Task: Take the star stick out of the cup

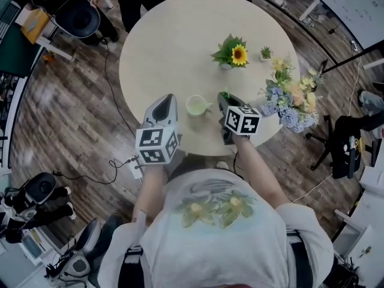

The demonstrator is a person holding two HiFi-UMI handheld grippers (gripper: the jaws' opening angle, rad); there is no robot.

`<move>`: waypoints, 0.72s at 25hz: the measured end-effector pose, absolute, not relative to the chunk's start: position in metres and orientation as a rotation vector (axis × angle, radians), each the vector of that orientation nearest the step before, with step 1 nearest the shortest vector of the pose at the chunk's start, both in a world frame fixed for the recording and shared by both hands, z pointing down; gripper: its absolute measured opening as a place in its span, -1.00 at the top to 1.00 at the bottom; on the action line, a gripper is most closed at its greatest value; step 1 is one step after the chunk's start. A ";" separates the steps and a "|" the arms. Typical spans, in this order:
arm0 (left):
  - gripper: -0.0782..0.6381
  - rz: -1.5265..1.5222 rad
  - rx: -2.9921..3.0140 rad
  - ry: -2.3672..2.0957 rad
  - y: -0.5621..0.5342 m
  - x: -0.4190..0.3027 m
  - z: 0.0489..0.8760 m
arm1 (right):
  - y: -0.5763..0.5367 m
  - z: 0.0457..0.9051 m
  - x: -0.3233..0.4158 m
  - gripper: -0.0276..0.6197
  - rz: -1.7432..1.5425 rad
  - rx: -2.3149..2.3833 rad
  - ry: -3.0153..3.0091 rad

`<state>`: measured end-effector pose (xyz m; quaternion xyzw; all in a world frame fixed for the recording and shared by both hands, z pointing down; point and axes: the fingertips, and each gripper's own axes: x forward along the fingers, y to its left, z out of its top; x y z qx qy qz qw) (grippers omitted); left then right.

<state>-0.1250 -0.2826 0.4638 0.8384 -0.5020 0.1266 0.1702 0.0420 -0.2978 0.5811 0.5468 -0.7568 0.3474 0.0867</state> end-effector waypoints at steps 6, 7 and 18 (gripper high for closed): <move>0.77 0.360 2.377 -1.426 -0.281 -0.126 0.465 | -0.298 0.576 0.038 0.78 1.024 1.612 -2.282; 0.77 0.359 2.376 -1.427 -0.281 -0.126 0.465 | -0.298 0.574 0.037 0.78 1.022 1.610 -2.294; 0.77 0.345 2.365 -1.451 -0.273 -0.130 0.462 | -0.297 0.552 0.024 0.82 0.923 1.570 -2.364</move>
